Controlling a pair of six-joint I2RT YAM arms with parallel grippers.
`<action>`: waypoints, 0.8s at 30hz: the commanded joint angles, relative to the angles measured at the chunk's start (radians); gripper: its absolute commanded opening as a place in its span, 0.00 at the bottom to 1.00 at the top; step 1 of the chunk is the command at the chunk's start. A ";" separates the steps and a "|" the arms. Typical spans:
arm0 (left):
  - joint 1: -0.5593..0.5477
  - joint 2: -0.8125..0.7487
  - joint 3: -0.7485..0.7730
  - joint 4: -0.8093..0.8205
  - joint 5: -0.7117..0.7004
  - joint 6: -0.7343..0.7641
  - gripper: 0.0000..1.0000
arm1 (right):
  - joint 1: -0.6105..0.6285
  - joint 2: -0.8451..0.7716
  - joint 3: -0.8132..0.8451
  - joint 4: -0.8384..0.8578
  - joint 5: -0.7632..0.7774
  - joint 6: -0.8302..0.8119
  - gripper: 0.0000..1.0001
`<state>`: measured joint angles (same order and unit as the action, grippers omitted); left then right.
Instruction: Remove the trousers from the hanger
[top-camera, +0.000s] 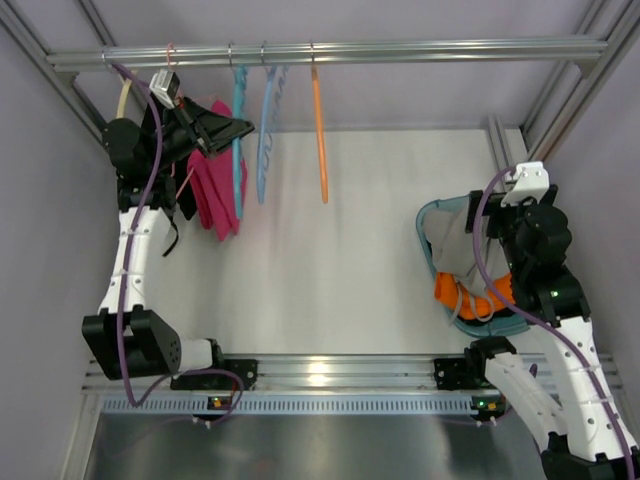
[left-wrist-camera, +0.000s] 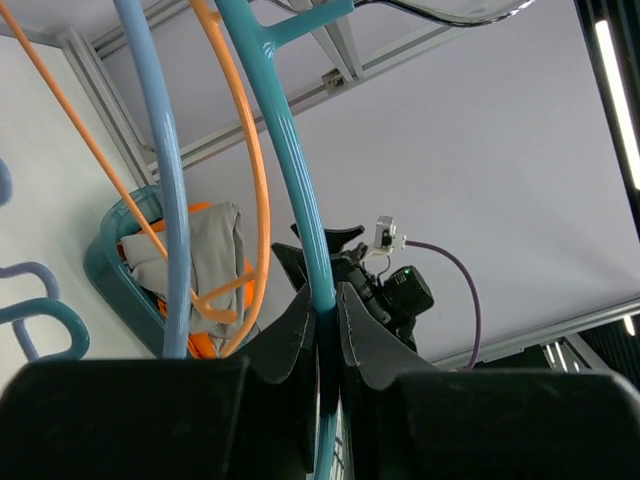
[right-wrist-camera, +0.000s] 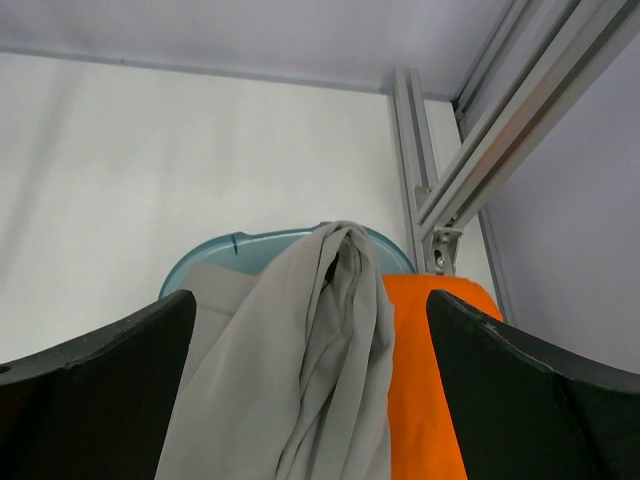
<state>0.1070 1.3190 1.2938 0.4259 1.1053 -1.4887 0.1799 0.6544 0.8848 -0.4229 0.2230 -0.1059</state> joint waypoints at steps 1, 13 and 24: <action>0.011 0.031 0.091 0.116 -0.009 0.057 0.00 | -0.013 0.004 0.071 0.015 -0.013 0.032 0.99; 0.011 0.181 0.162 0.116 0.005 0.126 0.00 | -0.011 0.004 0.086 -0.005 -0.025 0.054 0.99; 0.011 0.164 0.055 0.116 -0.010 0.183 0.00 | -0.011 -0.009 0.068 -0.004 -0.031 0.071 1.00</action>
<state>0.1135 1.4952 1.3670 0.4717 1.1110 -1.3308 0.1799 0.6575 0.9188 -0.4366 0.2031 -0.0502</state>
